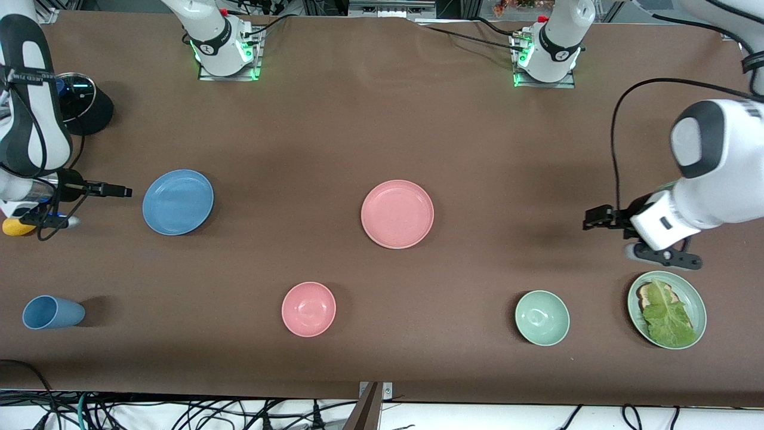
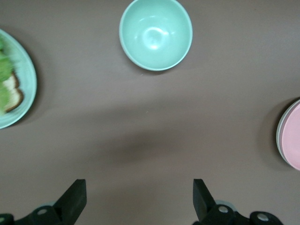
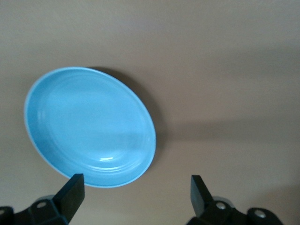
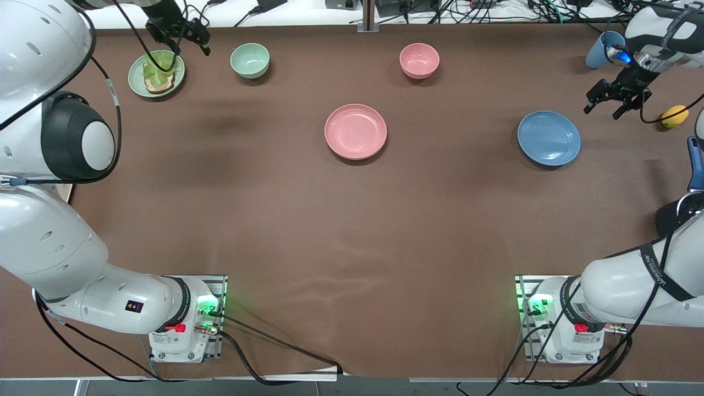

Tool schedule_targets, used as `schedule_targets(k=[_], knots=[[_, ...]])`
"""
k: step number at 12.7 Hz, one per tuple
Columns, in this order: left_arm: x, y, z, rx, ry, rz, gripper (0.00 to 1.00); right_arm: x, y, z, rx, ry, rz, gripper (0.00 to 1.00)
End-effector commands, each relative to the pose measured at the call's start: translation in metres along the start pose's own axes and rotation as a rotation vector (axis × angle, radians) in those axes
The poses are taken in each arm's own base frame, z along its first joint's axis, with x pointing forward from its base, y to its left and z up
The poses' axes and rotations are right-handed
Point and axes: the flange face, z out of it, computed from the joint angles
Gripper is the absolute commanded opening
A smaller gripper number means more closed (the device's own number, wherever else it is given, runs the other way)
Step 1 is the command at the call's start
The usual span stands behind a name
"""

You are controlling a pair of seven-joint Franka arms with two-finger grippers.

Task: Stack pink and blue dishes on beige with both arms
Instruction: 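Withdraw the left gripper while the right gripper reaches the blue plate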

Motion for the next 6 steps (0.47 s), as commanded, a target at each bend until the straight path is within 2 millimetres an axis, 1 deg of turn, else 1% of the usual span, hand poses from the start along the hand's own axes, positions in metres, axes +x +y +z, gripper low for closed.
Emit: schedule_targets(k=[1,2,3,4,5,6], knots=[[-0.001,0.002,-0.036,0.017,-0.039,0.017,1.0,0.004,0.029,0.033,0.084,0.021,-0.04,1.0],[-0.006,-0.003,-0.048,0.018,-0.053,-0.028,1.0,0.005,0.038,0.043,0.109,0.033,-0.059,1.0],[-0.009,0.0,-0.058,0.018,-0.07,-0.06,1.0,0.005,0.049,0.056,0.148,0.039,-0.057,1.0],[-0.014,0.0,-0.067,0.015,-0.085,-0.083,1.0,0.006,0.054,0.066,0.188,0.044,-0.051,1.0],[-0.02,0.004,-0.08,0.013,-0.079,-0.101,1.0,0.006,0.053,0.069,0.202,0.046,-0.053,0.95],[-0.028,0.003,-0.093,0.017,-0.071,-0.124,1.0,0.007,0.052,0.071,0.204,0.043,-0.053,0.89]])
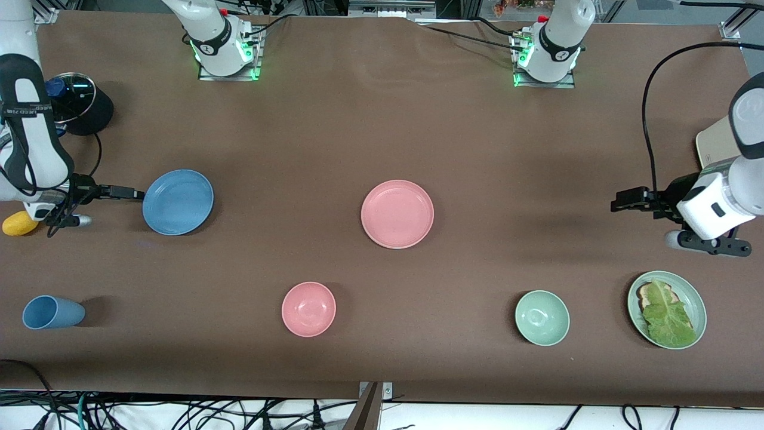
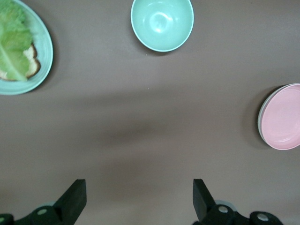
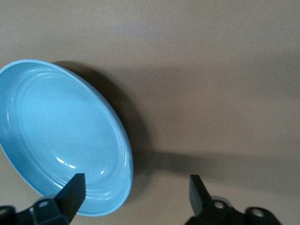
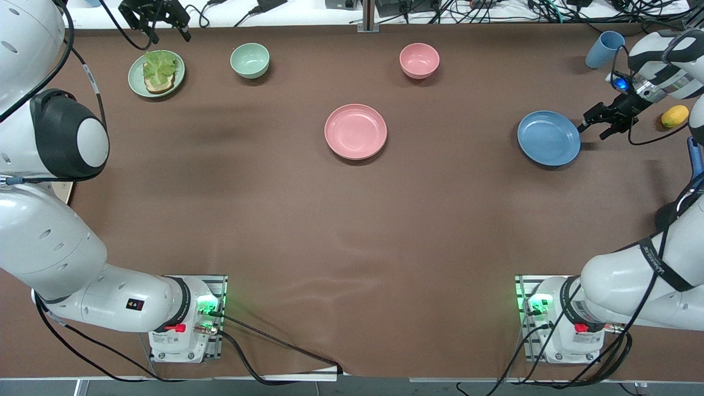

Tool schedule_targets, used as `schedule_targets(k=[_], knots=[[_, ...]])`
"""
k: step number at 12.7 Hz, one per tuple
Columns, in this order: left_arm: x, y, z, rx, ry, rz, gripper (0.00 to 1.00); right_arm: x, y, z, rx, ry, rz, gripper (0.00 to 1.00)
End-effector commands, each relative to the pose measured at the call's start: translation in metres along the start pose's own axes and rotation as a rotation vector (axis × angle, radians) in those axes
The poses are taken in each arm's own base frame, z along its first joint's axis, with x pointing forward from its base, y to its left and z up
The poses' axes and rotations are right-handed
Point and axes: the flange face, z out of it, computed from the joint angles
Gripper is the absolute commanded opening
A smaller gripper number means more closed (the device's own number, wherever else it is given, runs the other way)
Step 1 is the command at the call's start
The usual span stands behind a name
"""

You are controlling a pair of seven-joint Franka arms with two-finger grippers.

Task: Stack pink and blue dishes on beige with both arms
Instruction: 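Grasp the blue plate's rim with the right gripper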

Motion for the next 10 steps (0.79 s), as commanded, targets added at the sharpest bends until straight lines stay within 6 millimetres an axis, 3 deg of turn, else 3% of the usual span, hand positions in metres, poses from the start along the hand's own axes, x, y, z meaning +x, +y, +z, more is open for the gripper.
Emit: schedule_targets(k=[1,2,5,7,8,9,10], knots=[[-0.022,0.001,-0.039,0.039,0.021,-0.06,1.0,0.006,0.0,0.009,0.03,0.012,-0.011,0.83],[-0.03,0.004,-0.047,0.058,0.019,-0.068,1.0,0.008,0.001,0.015,0.038,0.004,-0.012,0.81],[-0.039,0.037,-0.06,0.128,0.035,-0.115,1.0,0.01,0.002,0.018,0.041,-0.003,-0.01,0.48],[-0.062,0.041,-0.094,0.093,0.097,-0.103,1.0,0.012,0.003,0.022,0.05,0.0,-0.002,0.33],[-0.073,0.049,-0.104,0.064,0.111,-0.085,1.0,0.014,0.003,0.022,0.057,0.004,0.002,0.21],[-0.076,0.051,-0.1,0.045,0.084,-0.08,1.0,0.015,0.003,0.02,0.059,0.007,0.004,0.09],[-0.076,0.05,-0.097,0.043,0.073,-0.082,1.0,0.015,0.004,0.02,0.06,0.006,0.012,0.04]])
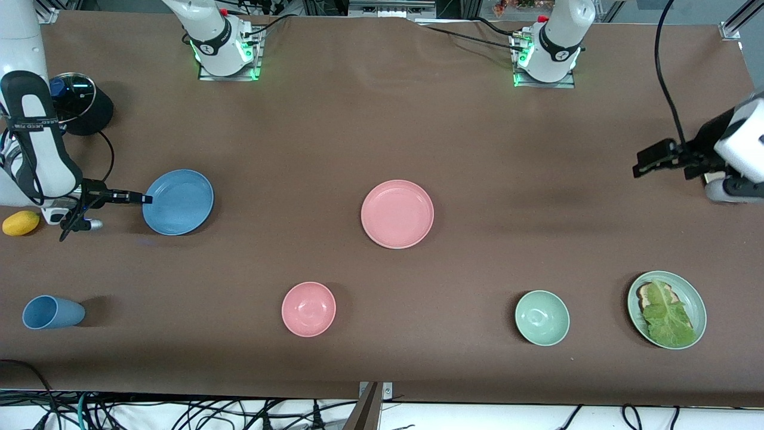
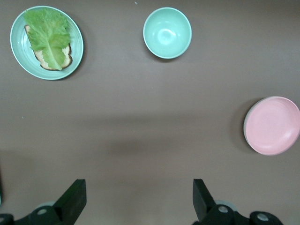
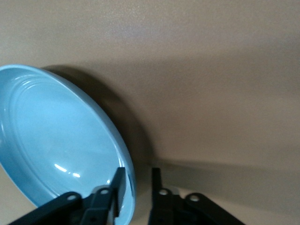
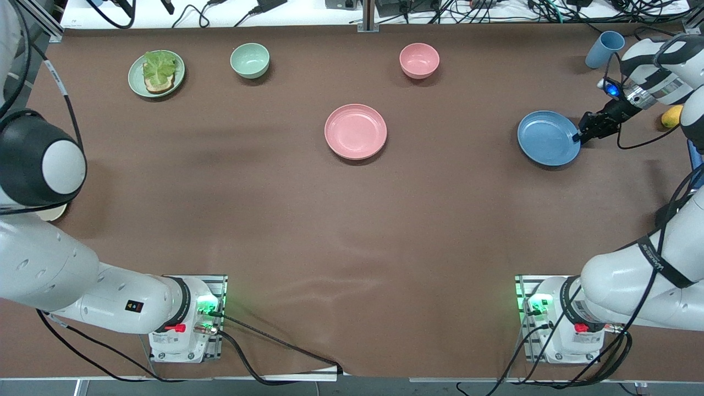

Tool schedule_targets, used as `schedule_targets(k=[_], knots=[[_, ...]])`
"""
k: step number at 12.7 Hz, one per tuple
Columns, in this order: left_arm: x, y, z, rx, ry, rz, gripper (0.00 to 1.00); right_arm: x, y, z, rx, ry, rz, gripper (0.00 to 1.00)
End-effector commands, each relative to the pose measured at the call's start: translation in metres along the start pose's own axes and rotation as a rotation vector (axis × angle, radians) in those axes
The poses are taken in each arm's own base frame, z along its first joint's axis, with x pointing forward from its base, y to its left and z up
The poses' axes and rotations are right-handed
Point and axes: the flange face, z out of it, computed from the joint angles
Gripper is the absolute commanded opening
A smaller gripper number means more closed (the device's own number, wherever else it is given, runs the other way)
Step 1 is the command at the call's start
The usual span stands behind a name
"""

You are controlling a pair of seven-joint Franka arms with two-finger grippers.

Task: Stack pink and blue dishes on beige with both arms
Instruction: 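Grasp the blue plate's rim with the right gripper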

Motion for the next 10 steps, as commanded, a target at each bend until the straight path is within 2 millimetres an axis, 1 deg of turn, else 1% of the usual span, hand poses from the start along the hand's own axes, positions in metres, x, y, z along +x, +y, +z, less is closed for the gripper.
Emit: schedule_targets(k=[1,2,4,5,6,7,9,10], knots=[[-0.011,0.005,-0.002,-0.013,-0.013,-0.001,1.0,0.007,0.003,-0.007,0.023,0.019,-0.002,0.0],[-0.013,0.01,-0.006,-0.007,-0.007,0.01,1.0,0.01,-0.003,-0.012,0.036,0.006,-0.008,0.0],[-0.017,-0.005,-0.014,-0.025,0.009,-0.009,1.0,0.017,-0.018,-0.028,0.058,-0.014,-0.016,0.0],[-0.02,-0.003,-0.018,-0.033,0.011,-0.001,1.0,0.021,-0.031,-0.036,0.066,-0.03,0.002,0.0],[-0.023,0.006,-0.016,-0.034,0.002,0.015,1.0,0.029,-0.064,-0.048,0.065,-0.047,0.006,0.0],[-0.027,0.012,-0.016,-0.024,-0.001,0.023,1.0,0.035,-0.102,-0.06,0.051,-0.064,0.028,0.0],[-0.034,0.006,-0.012,-0.023,-0.017,-0.058,1.0,0.039,-0.166,-0.074,0.034,-0.11,0.099,0.0],[-0.035,0.0,-0.012,-0.024,-0.018,-0.066,1.0,0.044,-0.202,-0.075,0.019,-0.127,0.091,0.0]])
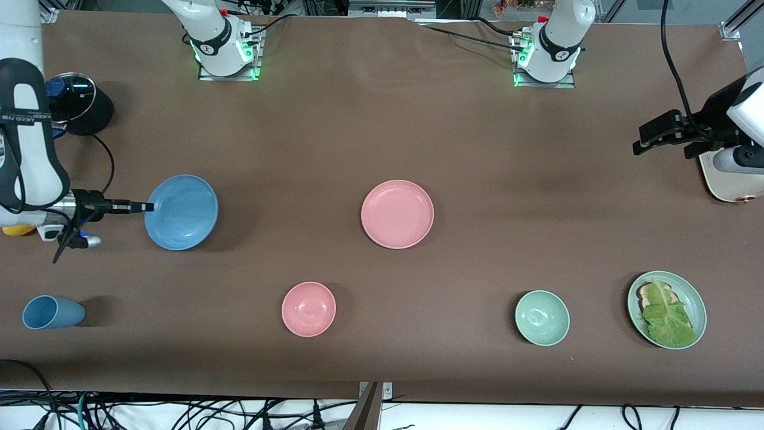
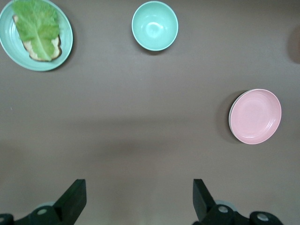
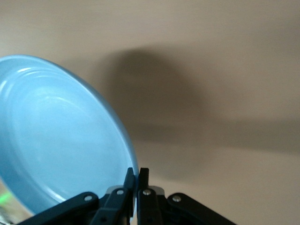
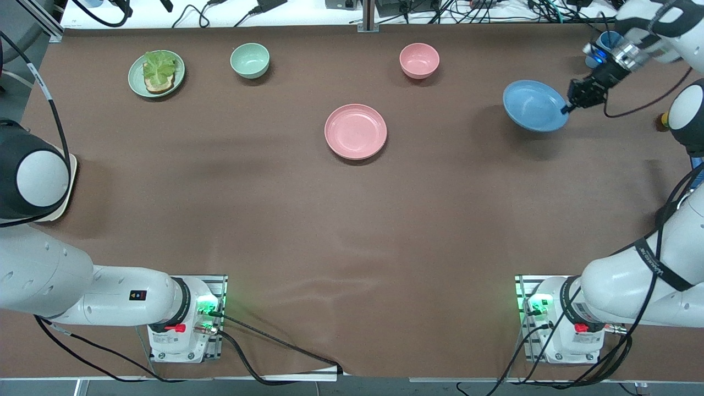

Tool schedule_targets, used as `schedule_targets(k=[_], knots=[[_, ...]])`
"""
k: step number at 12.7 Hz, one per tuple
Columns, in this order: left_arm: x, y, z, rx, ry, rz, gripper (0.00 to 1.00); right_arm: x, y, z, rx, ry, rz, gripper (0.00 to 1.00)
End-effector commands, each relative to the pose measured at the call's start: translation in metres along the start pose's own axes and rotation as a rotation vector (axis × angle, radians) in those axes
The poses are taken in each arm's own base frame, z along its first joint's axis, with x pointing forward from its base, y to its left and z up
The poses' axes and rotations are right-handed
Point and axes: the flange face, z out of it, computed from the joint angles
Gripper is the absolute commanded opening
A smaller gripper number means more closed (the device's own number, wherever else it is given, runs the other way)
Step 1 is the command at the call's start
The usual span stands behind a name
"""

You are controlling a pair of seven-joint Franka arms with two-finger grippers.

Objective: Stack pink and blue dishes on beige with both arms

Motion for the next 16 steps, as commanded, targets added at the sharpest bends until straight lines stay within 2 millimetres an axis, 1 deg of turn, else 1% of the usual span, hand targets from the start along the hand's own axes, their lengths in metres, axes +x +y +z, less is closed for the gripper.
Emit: schedule_targets(k=[1,2,3,4,5,6,7,8,9,10,13,14,15,16], knots=[[-0.015,-0.018,0.002,0.013,-0.011,-0.048,1.0,-0.003,-0.103,-0.006,-0.031,-0.048,-0.029,0.0],[-0.014,-0.026,0.001,0.008,-0.005,-0.065,1.0,-0.004,-0.15,0.004,-0.065,-0.065,-0.052,0.0],[-0.015,-0.031,-0.002,0.01,-0.001,-0.078,1.0,-0.005,-0.176,0.015,-0.074,-0.062,0.005,0.0],[-0.022,-0.04,-0.011,0.009,0.007,-0.095,1.0,-0.008,-0.208,0.028,-0.084,-0.069,0.03,0.0],[-0.027,-0.045,-0.014,0.011,-0.003,-0.099,1.0,-0.01,-0.245,0.051,-0.096,-0.086,0.005,0.0],[-0.028,-0.045,-0.014,0.013,-0.009,-0.096,1.0,-0.015,-0.275,0.076,-0.111,-0.105,0.028,0.0],[-0.029,-0.044,-0.014,0.013,-0.015,-0.075,1.0,-0.017,-0.302,0.093,-0.118,-0.071,0.085,0.0],[-0.029,-0.046,-0.014,0.014,-0.012,-0.016,1.0,-0.02,-0.331,0.111,-0.118,-0.032,0.114,0.0],[-0.029,-0.05,-0.014,0.037,-0.016,0.049,1.0,-0.021,-0.349,0.124,-0.107,0.002,0.116,0.0],[-0.029,-0.05,-0.015,0.047,-0.012,0.066,1.0,-0.026,-0.37,0.136,-0.096,0.018,0.097,0.0],[-0.03,-0.051,-0.015,0.047,-0.015,0.061,1.0,-0.033,-0.428,0.186,-0.062,0.071,0.099,0.0],[-0.031,-0.048,-0.016,0.049,-0.014,0.066,1.0,-0.036,-0.443,0.206,-0.055,0.089,0.097,0.0],[-0.032,-0.047,-0.015,0.049,-0.02,0.066,1.0,-0.039,-0.452,0.223,-0.053,0.102,0.089,0.0],[-0.032,-0.046,-0.015,0.049,-0.025,0.055,1.0,-0.043,-0.457,0.239,-0.06,0.1,0.08,0.0]])
